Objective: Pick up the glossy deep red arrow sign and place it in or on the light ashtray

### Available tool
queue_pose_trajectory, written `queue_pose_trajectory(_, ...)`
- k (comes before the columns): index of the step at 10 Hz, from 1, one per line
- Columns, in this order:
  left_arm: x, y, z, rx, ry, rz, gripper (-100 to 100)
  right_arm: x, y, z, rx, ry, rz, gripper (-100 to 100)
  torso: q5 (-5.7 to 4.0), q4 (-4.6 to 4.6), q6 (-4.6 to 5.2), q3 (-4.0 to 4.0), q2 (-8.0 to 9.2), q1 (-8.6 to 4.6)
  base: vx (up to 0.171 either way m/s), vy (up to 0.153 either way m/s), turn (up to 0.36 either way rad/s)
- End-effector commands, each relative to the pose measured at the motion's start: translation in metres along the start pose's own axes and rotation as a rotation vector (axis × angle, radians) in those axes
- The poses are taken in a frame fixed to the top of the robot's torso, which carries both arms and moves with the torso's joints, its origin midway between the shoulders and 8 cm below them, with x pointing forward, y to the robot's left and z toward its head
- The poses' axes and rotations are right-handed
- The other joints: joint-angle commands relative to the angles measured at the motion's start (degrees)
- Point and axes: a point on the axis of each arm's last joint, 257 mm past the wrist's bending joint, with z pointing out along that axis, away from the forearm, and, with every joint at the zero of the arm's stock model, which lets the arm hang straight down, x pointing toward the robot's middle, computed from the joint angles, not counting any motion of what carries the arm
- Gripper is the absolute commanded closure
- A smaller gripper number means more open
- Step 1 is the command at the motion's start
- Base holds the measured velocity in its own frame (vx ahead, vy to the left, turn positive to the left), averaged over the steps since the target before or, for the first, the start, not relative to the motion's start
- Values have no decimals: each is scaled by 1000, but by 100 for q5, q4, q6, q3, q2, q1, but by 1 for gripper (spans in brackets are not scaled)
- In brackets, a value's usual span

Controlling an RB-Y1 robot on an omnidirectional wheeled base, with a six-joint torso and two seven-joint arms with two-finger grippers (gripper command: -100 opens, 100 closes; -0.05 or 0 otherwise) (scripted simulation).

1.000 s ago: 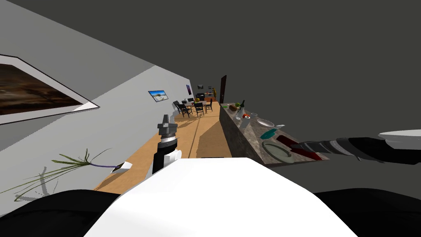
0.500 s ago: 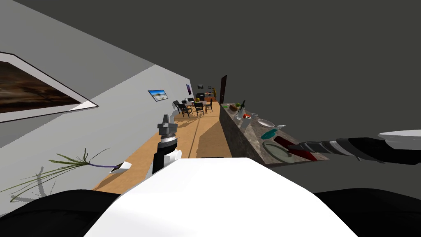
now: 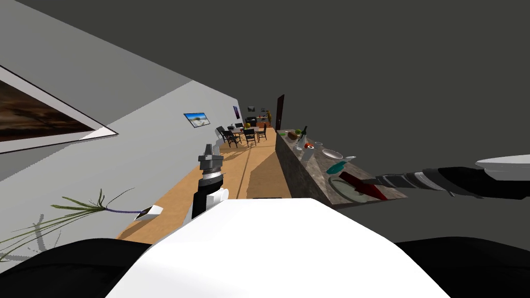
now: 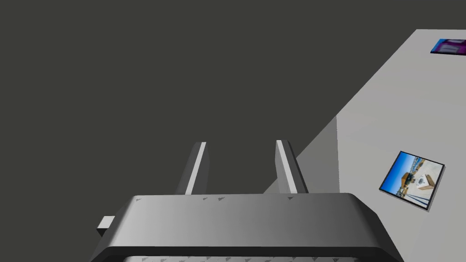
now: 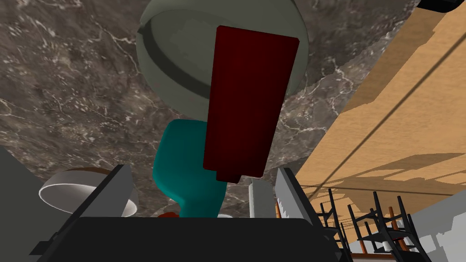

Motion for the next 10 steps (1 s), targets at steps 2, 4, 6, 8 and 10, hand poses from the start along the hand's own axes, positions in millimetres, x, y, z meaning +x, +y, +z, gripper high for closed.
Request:
queue_pose_trajectory(2, 0, 0, 0, 0, 0, 0, 0, -18, 5, -12, -11, 0, -9, -100, -1, 0, 1, 0, 0, -2, -8, -30, -56)
queue_pose_trajectory(4, 0, 0, 0, 0, 0, 0, 0, -22, 7, -15, -12, 0, -11, -100, 0, 0, 1, 0, 1, 1, -8, -17, -32)
queue_pose_trajectory(6, 0, 0, 0, 0, 0, 0, 0, -23, 8, -16, -13, 0, -11, 0, -1, -1, 0, -1, -2, 5, 0, 0, 0)
queue_pose_trajectory(8, 0, 0, 0, 0, 0, 0, 0, -23, 8, -16, -13, 0, -11, 0, -1, -1, 0, -2, -3, 7, 0, 0, 0)
queue_pose_trajectory(10, 0, 0, 0, 0, 0, 0, 0, -23, 8, -16, -13, 0, -11, 0, -1, -1, 0, -2, -3, 7, 0, 0, 0)
